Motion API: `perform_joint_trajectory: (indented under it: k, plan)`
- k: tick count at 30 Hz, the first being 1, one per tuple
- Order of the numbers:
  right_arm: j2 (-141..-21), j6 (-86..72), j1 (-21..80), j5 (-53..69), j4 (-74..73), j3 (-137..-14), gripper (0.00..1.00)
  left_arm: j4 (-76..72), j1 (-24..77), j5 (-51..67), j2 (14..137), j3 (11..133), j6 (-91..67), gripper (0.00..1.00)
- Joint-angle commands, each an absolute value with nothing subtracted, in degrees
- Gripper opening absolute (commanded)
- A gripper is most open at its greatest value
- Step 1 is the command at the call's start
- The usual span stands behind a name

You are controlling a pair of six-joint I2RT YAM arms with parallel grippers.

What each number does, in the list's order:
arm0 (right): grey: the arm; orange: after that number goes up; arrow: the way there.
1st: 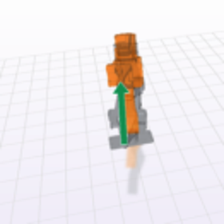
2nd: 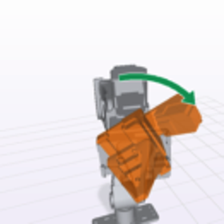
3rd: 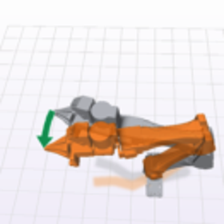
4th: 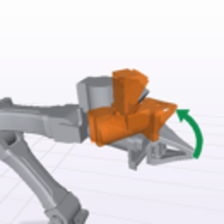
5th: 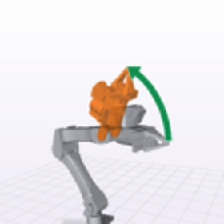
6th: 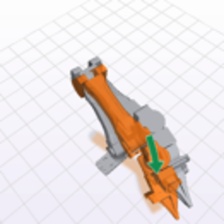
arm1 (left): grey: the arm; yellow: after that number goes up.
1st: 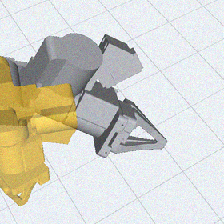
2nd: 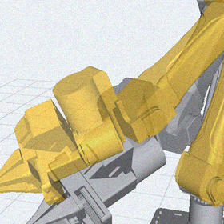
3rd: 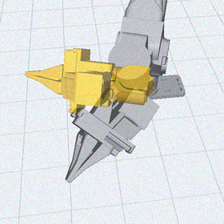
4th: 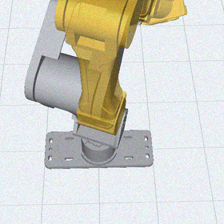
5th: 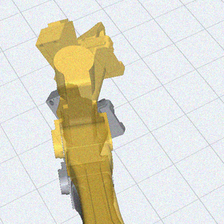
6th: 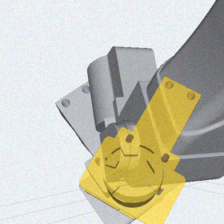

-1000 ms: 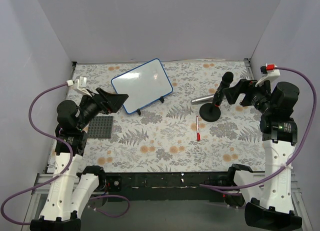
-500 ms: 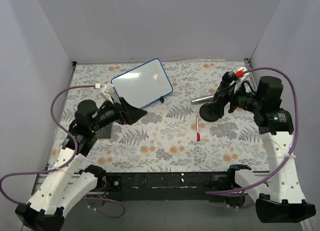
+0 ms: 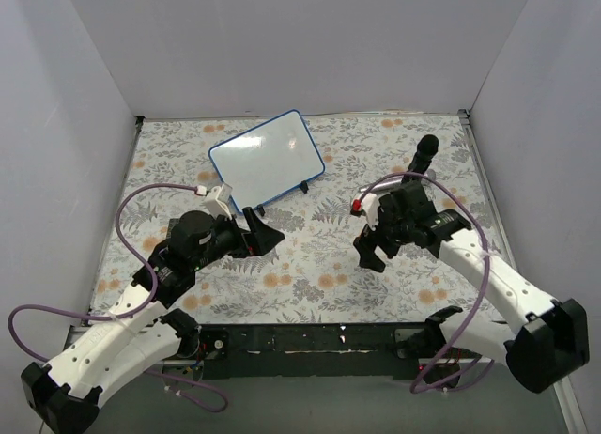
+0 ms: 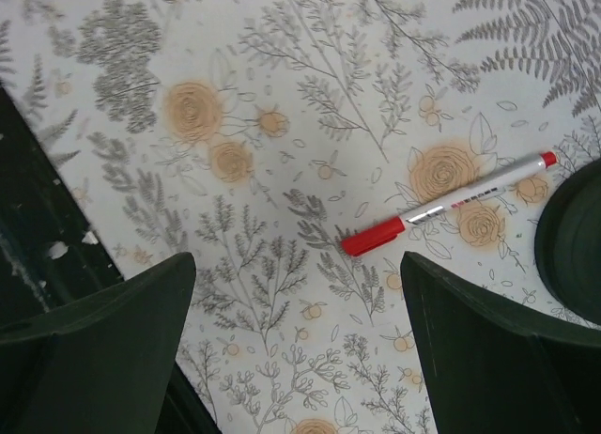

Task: Write a sentence on the whiteboard
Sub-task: Pick up the whiteboard marker without the cap from the center of the board.

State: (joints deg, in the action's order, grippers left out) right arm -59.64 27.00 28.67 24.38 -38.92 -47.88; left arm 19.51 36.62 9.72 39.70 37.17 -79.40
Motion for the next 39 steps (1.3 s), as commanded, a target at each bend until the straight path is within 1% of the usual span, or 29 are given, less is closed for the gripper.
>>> perform_joint_trajectory:
  k: [1, 2, 5, 6, 7, 9, 11, 12, 14, 15, 17, 18, 20, 21, 23, 24, 26, 29, 30, 31, 32, 34, 37, 39]
  plan:
    - [-67.04, 18.48, 29.0, 13.27, -29.37, -48.07, 0.98, 19.42, 36.91, 4.57, 38.58, 36.48, -80.59, 0.98]
    - [-70.45, 16.89, 29.0, 13.27, -28.92, -48.34, 0.98, 19.42, 36.91, 4.57, 38.58, 36.3, -80.68, 0.98]
    - [-75.65, 8.73, 28.92, 9.6, -25.06, -49.22, 0.98, 19.69, 36.91, 4.31, 38.06, 35.86, -80.6, 0.98]
    - [-76.72, 6.44, 28.92, 3.75, -23.83, -49.39, 0.98, 19.95, 36.91, 4.31, 37.53, 35.69, -80.68, 0.98]
    - [-78.82, 2.59, 28.92, 1.34, -22.51, -49.83, 0.98, 20.04, 36.91, 4.13, 37.18, 35.51, -80.68, 0.98]
    - [-81.02, 0.44, 28.83, -4.63, -22.41, -50.45, 0.97, 20.21, 36.91, 4.22, 36.22, 34.81, -80.86, 0.98]
    - [-83.4, -2.45, 28.39, -5.54, -21.97, -50.89, 0.95, 20.3, 36.91, 4.13, 34.81, 34.11, -80.95, 0.98]
    - [-84.02, -2.72, 28.21, -5.62, -21.36, -50.98, 0.91, 20.39, 36.91, 3.96, 34.46, 33.93, -80.95, 0.98]
    - [-85.78, -3.25, 27.86, -5.89, -21.44, -51.76, 0.87, 21.0, 36.91, 3.69, 33.66, 33.31, -80.95, 0.98]
    - [-86.39, -3.43, 27.51, -4.67, -21.71, -52.12, 0.82, 21.09, 36.91, 3.69, 33.58, 33.22, -80.86, 0.98]
    - [-88.15, -3.6, 26.81, -3.08, -21.88, -53.08, 0.76, 21.36, 36.91, 3.69, 33.22, 32.96, -80.77, 0.98]
    - [-88.76, -3.86, 26.37, -1.51, -21.97, -53.26, 0.7, 21.27, 36.91, 3.69, 33.14, 32.78, -81.03, 0.98]
    - [-90.52, -3.96, 25.4, -0.44, -22.15, -53.96, 0.62, 21.01, 36.91, 3.95, 33.13, 32.61, -81.3, 0.98]
    - [-91.05, -3.87, 25.31, -0.44, -22.41, -54.23, 0.55, 20.92, 36.91, 4.22, 33.31, 32.61, -81.3, 0.98]
    - [-92.19, -3.78, 25.14, -0.44, -22.59, -54.49, 0.52, 20.74, 36.91, 4.48, 33.49, 32.7, -81.39, 0.98]
    - [-92.55, -3.69, 25.05, -0.53, -22.59, -54.49, 0.48, 20.66, 36.91, 4.74, 33.66, 32.7, -81.39, 0.98]
    - [-93.51, -3.6, 25.14, -0.53, -22.67, -54.49, 0.45, 20.04, 36.91, 5.18, 33.66, 32.7, -81.47, 0.98]
    - [-94.83, -3.25, 25.14, -0.53, -22.94, -54.49, 0.38, 19.08, 36.91, 6.41, 33.49, 32.26, -81.91, 0.98]
    - [-95.09, -3.16, 25.14, -0.44, -23.11, -54.49, 0.33, 18.46, 36.91, 6.94, 33.66, 31.99, -82.0, 0.98]
    - [-95.62, -2.99, 25.14, -0.44, -23.2, -54.41, 0.32, 17.94, 36.91, 8.77, 33.75, 31.73, -82.52, 0.98]
    - [-95.97, -2.9, 25.14, -0.44, -23.38, -54.4, 0.25, 16.1, 36.91, 9.83, 33.92, 31.38, -82.88, 0.98]
    - [-97.02, -2.81, 25.14, 1.21, -24.08, -54.58, 0.19, 13.81, 36.91, 13.86, 35.06, 30.06, -83.58, 0.98]
    - [-97.65, -2.55, 25.14, 2.28, -24.7, -55.19, 0.13, 9.77, 37.0, 16.08, 36.47, 28.13, -84.9, 0.98]
    - [-97.21, -2.81, 25.05, 4.81, -24.79, -55.63, 0.11, 5.82, 37.44, 17.57, 37.44, 26.81, -87.08, 0.98]
